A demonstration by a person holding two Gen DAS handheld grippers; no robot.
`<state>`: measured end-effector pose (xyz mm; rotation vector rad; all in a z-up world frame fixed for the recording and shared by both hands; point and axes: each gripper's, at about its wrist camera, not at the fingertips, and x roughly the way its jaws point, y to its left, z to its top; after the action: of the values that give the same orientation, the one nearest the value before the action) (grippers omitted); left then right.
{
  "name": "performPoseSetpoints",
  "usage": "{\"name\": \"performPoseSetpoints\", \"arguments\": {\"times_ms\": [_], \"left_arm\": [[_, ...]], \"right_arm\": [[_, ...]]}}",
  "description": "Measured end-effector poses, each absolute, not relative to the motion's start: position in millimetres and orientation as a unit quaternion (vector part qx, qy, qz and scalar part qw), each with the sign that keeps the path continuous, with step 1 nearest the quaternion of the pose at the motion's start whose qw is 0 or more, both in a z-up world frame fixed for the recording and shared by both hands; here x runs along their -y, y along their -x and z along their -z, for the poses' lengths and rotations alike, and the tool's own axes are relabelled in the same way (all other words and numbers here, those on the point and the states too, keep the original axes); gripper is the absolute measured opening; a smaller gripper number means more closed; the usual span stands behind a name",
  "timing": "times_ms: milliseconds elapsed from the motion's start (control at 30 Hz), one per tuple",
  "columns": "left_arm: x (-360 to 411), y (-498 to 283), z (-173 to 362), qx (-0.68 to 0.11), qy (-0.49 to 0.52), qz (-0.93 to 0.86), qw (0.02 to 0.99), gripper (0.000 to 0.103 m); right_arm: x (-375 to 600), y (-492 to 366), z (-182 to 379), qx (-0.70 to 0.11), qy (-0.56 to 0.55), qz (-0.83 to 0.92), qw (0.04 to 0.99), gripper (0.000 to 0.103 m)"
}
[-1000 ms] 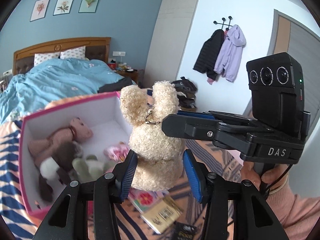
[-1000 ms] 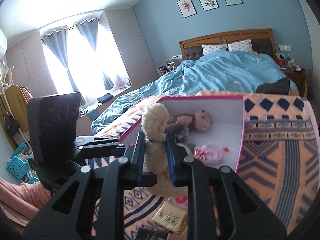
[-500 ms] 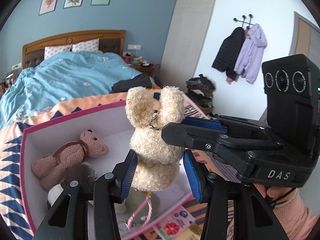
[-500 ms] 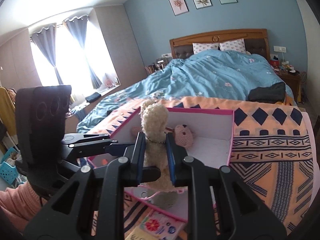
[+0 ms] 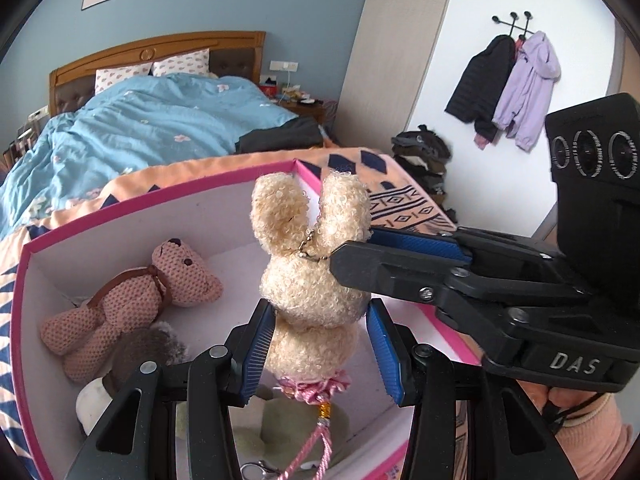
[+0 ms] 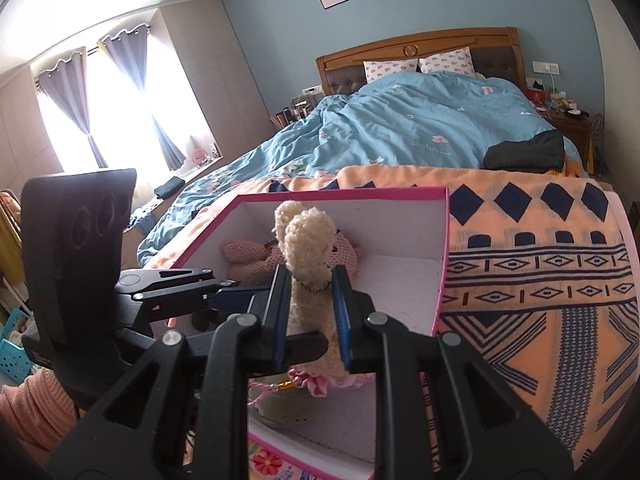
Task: Organize objects
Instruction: 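Lower the bunny into the box and open the right gripper, then withdraw the right gripper and lower it to the beige tissue pack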
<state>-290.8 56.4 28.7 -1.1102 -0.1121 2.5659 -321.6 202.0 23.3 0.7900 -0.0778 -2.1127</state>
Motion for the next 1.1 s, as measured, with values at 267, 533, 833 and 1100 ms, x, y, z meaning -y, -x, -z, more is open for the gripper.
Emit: {"name": "performPoseSetpoints", "arguments": {"times_ms": [267,533,833,1100], "left_arm": [[-55.0,302.4,-17.7,0.038,0.413,-0.898,0.147,0.049],[-48.3,289.3,-18.7,0.049,0.397,-0.906,0.139,0.056],[-44.7,246.2,-45.3,0.038,0.339,-0.929,0.142,0.064],[-40.5,196.6,-54.2,0.041,0.306,-0.939,0.154,0.064]], "right_arm": [[-203.8,333.3,-16.2,0.032,-0.327,0.856,0.399,0.023],[-214.5,330.9,-6.5,0.050,-0.337,0.856,0.390,0.027],[-227.8,304.3,-11.6,0.063,-0.326,0.848,0.413,0.041],[-235.9,263.6,-18.7,0.056,-0.315,0.839,0.439,0.053]]}}
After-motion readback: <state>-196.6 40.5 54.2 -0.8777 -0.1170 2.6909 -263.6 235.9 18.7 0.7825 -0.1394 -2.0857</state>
